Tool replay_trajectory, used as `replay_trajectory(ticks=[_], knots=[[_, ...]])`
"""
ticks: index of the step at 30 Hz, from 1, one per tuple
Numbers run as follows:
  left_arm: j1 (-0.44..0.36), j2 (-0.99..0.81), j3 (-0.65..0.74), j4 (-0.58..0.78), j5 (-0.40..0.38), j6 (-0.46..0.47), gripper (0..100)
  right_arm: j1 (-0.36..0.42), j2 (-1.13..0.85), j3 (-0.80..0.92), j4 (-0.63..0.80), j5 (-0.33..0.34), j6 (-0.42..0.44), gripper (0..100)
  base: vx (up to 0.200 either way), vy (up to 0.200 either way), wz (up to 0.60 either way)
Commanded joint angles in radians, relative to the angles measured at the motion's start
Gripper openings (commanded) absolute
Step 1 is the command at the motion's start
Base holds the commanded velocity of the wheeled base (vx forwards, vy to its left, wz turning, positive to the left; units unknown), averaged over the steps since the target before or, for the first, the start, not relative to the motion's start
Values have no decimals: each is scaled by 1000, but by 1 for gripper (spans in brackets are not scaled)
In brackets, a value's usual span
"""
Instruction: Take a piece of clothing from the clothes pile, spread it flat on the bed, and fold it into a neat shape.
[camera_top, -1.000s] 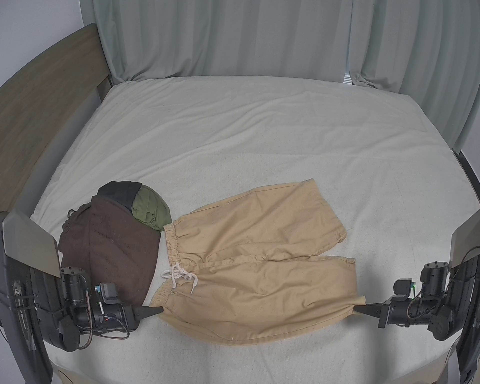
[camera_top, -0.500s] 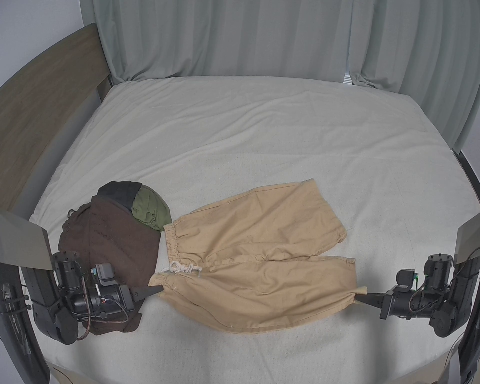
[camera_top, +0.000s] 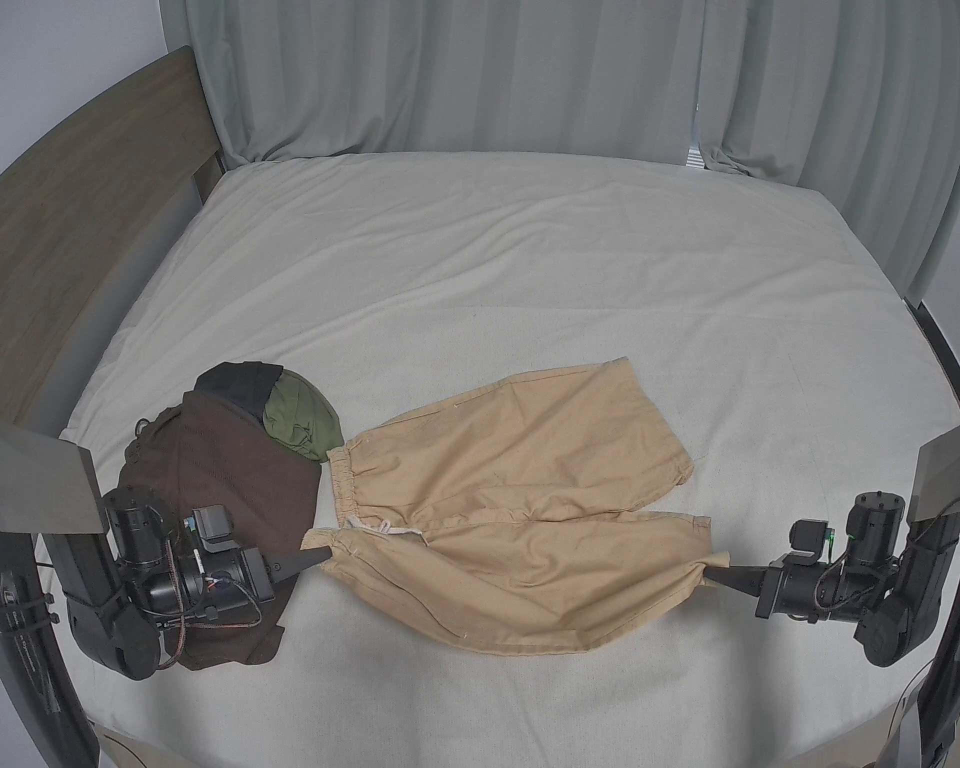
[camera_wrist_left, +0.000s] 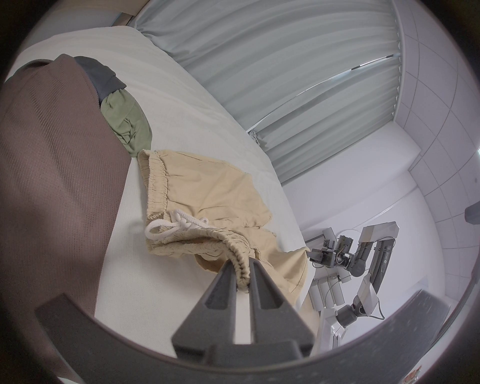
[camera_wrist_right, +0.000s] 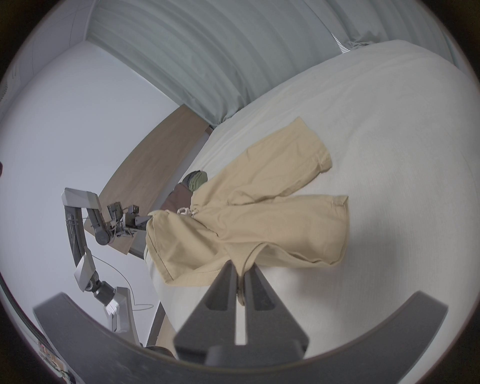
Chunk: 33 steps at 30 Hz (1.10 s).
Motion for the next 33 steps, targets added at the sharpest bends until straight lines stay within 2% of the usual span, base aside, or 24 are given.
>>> replay_trajectory(ticks=[1,6,8,16,24,33], knots=[[-2,4,-13,-1,0,0,0,0,-30,-43,0,-1,38,0,0,0,0],[-8,4,-27,-1,40,-23,0,-5,-38,-86,0,-3,72,0,0,0,0],[-22,1,-40,-1,84,-60,0,-3,-38,-126,0,-17,90,0,0,0,0],[-57,-4,-42,-1,109,-68,0,0,-50,-218,0,-41,179,0,0,0,0],[-69,-2,-65,-1,152,-77,0,0,-49,-293,0,-49,230,0,0,0,0],[-69,-2,-123,-1,238,-162,0,-6,-43,-379,1,-49,282,0,0,0,0]])
